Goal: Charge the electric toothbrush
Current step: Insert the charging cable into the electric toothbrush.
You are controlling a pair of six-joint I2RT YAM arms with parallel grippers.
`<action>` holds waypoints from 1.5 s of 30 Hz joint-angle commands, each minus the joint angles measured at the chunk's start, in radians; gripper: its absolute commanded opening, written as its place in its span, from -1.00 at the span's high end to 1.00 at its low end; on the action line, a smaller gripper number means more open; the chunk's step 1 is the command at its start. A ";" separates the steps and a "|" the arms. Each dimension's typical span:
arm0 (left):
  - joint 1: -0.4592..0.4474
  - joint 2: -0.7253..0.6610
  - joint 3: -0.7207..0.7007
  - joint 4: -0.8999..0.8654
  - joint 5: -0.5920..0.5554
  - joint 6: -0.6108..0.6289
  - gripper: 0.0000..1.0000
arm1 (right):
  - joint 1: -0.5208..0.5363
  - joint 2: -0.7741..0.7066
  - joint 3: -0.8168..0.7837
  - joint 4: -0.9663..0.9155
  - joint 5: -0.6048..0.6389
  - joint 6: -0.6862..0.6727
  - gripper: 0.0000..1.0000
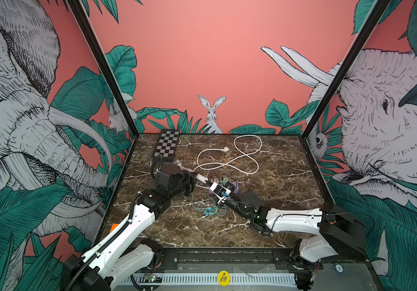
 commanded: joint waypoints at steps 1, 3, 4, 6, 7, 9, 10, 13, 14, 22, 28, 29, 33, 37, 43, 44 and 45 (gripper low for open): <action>-0.029 -0.017 -0.001 0.077 0.110 -0.008 1.00 | 0.006 0.032 0.018 0.004 0.012 -0.009 1.00; -0.029 -0.019 -0.005 0.086 0.114 -0.008 1.00 | 0.001 0.037 0.013 0.012 -0.002 -0.003 1.00; -0.030 -0.020 -0.007 0.088 0.116 -0.008 1.00 | 0.000 0.034 0.013 0.002 -0.005 -0.004 1.00; -0.030 -0.022 -0.007 0.091 0.118 -0.008 1.00 | -0.012 0.032 0.024 -0.031 -0.019 0.020 1.00; -0.030 -0.024 -0.007 0.092 0.118 -0.007 1.00 | -0.015 0.027 0.034 -0.059 -0.023 0.029 1.00; -0.031 -0.025 -0.007 0.095 0.120 -0.004 1.00 | -0.015 0.030 0.040 -0.070 -0.037 0.024 1.00; -0.034 -0.024 -0.005 0.097 0.121 -0.005 1.00 | -0.015 0.033 0.043 -0.068 -0.034 0.028 1.00; -0.043 -0.024 -0.005 0.100 0.116 -0.006 1.00 | -0.015 0.046 0.065 -0.106 -0.028 0.023 1.00; -0.045 -0.025 -0.006 0.105 0.114 -0.008 1.00 | -0.015 0.054 0.067 -0.105 -0.026 0.024 1.00; -0.051 -0.024 0.004 0.117 0.114 0.000 1.00 | -0.014 0.093 0.075 -0.095 0.025 0.016 1.00; -0.053 -0.042 0.026 0.080 0.091 0.037 1.00 | -0.015 0.078 0.094 -0.164 0.066 0.031 1.00; -0.052 -0.045 0.027 0.079 0.090 0.038 1.00 | -0.015 0.070 0.094 -0.183 0.070 0.037 1.00; -0.055 -0.046 0.019 0.083 0.092 0.034 1.00 | -0.015 0.054 0.100 -0.223 0.091 0.045 1.00; -0.064 -0.040 0.019 0.106 0.091 0.023 1.00 | -0.012 0.075 0.101 -0.198 0.090 0.039 1.00; -0.071 -0.049 0.011 0.133 0.086 0.003 1.00 | 0.000 0.110 0.110 -0.153 0.085 0.027 1.00; -0.071 -0.054 0.006 0.133 0.083 0.001 1.00 | 0.001 0.110 0.108 -0.147 0.085 0.027 1.00; -0.071 -0.059 0.002 0.131 0.079 -0.003 1.00 | 0.002 0.106 0.105 -0.139 0.087 0.026 1.00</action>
